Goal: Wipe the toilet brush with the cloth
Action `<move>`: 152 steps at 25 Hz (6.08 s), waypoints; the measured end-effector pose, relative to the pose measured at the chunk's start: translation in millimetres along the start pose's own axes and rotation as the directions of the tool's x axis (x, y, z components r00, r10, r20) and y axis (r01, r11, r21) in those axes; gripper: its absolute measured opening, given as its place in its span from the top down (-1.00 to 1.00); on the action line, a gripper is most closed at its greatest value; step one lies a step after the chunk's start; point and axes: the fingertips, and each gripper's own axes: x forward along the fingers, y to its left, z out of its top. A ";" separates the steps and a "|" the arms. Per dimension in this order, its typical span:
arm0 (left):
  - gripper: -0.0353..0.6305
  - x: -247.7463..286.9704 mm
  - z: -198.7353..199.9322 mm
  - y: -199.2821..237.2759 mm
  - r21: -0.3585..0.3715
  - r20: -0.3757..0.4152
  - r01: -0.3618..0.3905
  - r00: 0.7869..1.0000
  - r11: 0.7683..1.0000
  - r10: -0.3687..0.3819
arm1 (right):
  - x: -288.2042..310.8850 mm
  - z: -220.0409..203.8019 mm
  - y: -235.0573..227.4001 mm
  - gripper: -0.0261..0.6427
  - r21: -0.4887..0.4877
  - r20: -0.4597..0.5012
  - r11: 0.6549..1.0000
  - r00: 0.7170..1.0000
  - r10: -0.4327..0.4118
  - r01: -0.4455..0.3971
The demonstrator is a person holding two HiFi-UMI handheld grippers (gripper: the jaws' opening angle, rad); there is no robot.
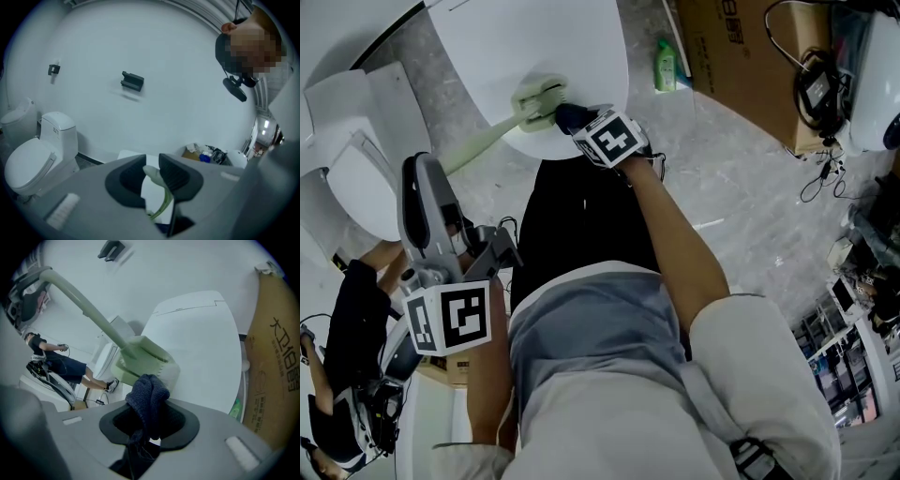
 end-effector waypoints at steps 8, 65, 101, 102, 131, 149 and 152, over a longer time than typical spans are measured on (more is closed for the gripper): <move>0.89 0.5 0.6 0.6 -0.005 0.005 -0.010 1.000 1.000 0.010 | 0.6 5.5 0.5 0.61 0.032 -0.023 0.999 0.999 0.034 -0.033; 0.89 -5.3 2.2 -0.8 -0.009 0.023 0.021 1.000 1.000 -0.021 | -43.6 79.3 25.9 0.64 0.265 0.040 0.948 0.984 0.171 -0.175; 0.89 -12.4 4.5 -2.5 -0.020 0.020 0.070 0.997 0.997 -0.070 | -127.4 111.6 82.1 0.63 0.160 0.143 0.968 0.975 0.169 -0.191; 0.89 -13.8 4.1 -2.7 -0.021 0.019 0.074 0.997 0.997 -0.073 | -130.0 112.0 84.7 0.62 0.158 0.146 0.969 0.975 0.168 -0.191; 0.89 -24.7 5.8 2.7 -0.007 -0.030 0.169 0.985 0.986 -0.169 | -195.9 143.0 165.8 0.61 0.044 0.229 0.981 0.957 0.176 -0.190; 0.89 -32.2 7.9 -0.6 -0.014 -0.078 0.224 0.971 0.975 -0.224 | -230.3 165.6 216.1 0.60 -0.061 0.286 0.978 0.935 0.209 -0.200; 0.89 -34.5 8.9 -2.5 -0.013 -0.078 0.241 0.967 0.971 -0.241 | -238.5 168.6 223.4 0.59 -0.060 0.328 0.974 0.917 0.226 -0.218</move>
